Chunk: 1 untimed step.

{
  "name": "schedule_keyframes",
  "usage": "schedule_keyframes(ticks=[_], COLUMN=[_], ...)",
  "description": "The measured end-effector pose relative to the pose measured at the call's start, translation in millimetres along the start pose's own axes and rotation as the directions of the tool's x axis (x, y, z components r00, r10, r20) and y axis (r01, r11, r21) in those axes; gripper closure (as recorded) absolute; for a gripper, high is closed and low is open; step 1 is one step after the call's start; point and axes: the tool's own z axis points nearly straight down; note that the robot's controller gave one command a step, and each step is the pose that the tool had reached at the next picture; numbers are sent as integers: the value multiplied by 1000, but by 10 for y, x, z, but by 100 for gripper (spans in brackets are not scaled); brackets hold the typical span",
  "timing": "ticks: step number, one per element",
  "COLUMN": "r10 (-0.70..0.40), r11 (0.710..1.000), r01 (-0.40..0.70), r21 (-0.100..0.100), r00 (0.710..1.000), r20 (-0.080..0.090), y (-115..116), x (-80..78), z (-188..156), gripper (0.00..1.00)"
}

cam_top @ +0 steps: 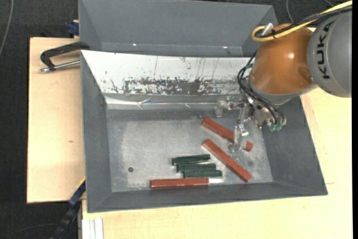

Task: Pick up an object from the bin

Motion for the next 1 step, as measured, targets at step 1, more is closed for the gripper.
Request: schedule_keyframes(ticks=[1], r10=[37], r11=[999], r01=[-37], r21=[-6], r00=[999], r20=[-6], y=[762], x=[347], z=[478], gripper=[0])
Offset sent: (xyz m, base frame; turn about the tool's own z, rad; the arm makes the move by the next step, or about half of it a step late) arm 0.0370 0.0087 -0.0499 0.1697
